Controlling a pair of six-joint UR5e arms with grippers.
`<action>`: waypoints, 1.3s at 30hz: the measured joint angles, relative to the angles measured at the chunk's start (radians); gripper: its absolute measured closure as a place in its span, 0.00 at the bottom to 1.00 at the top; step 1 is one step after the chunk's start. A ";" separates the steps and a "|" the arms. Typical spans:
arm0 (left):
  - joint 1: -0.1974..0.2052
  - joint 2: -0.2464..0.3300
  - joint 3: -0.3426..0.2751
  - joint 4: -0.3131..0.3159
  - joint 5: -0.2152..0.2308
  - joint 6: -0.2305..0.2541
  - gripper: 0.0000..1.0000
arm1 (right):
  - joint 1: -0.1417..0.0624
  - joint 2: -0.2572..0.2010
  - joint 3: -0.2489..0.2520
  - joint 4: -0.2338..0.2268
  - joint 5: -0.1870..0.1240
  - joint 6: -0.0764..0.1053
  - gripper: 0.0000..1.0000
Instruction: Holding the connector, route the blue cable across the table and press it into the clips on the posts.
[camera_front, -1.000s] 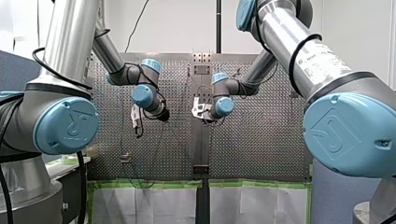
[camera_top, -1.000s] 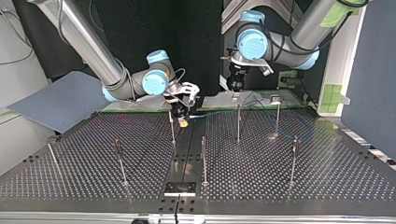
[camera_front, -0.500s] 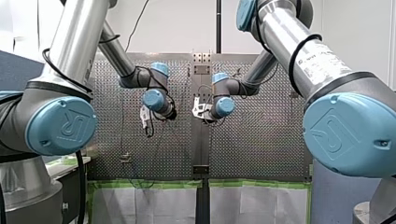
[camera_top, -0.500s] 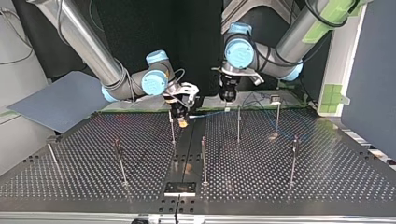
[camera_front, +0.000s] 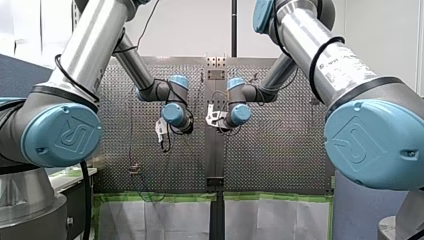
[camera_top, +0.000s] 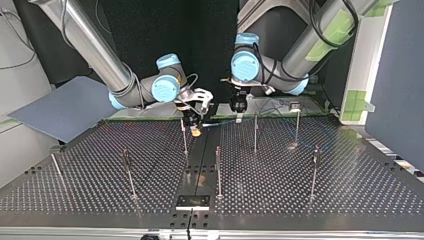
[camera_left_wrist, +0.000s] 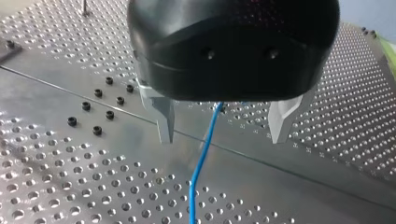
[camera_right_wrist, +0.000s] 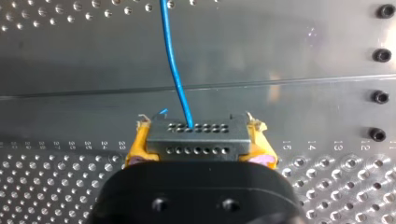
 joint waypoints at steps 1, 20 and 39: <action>0.000 -0.004 0.003 0.005 -0.003 -0.001 0.00 | 0.000 0.000 0.000 0.000 0.000 0.000 1.00; 0.000 -0.131 0.134 0.025 -0.040 -0.009 0.00 | 0.000 0.000 0.000 -0.001 0.000 0.000 1.00; 0.001 -0.155 0.186 0.027 -0.100 0.011 0.44 | 0.000 0.000 0.000 -0.002 0.000 0.000 1.00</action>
